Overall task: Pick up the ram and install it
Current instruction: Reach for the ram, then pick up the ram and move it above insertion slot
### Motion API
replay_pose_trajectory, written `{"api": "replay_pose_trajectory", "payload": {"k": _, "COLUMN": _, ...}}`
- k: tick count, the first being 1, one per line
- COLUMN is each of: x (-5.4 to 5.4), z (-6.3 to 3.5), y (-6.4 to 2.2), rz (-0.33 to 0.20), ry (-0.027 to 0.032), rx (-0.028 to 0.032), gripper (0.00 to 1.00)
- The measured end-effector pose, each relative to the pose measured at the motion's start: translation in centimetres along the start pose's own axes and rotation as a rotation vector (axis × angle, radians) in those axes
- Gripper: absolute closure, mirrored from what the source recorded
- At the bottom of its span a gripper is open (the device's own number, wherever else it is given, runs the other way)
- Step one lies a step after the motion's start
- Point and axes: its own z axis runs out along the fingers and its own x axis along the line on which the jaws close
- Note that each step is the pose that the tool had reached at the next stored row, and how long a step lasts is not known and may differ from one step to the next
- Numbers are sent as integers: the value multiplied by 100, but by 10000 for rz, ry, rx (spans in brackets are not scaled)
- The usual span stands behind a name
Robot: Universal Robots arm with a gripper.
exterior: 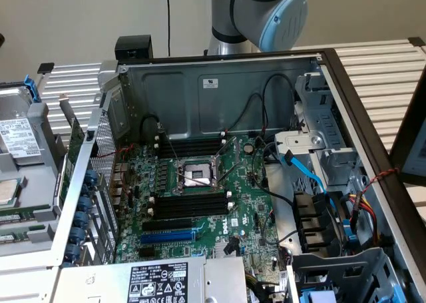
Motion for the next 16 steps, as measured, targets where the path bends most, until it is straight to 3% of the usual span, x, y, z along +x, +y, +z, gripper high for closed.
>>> {"api": "replay_pose_trajectory", "payload": {"k": 8, "x": 173, "z": 10, "y": -12, "rz": -18, "ry": 1, "rx": 3, "gripper": 90}}
{"api": "replay_pose_trajectory", "payload": {"k": 16, "x": 176, "z": 11, "y": -12, "rz": -225, "ry": -2, "rx": 6, "gripper": 90}}
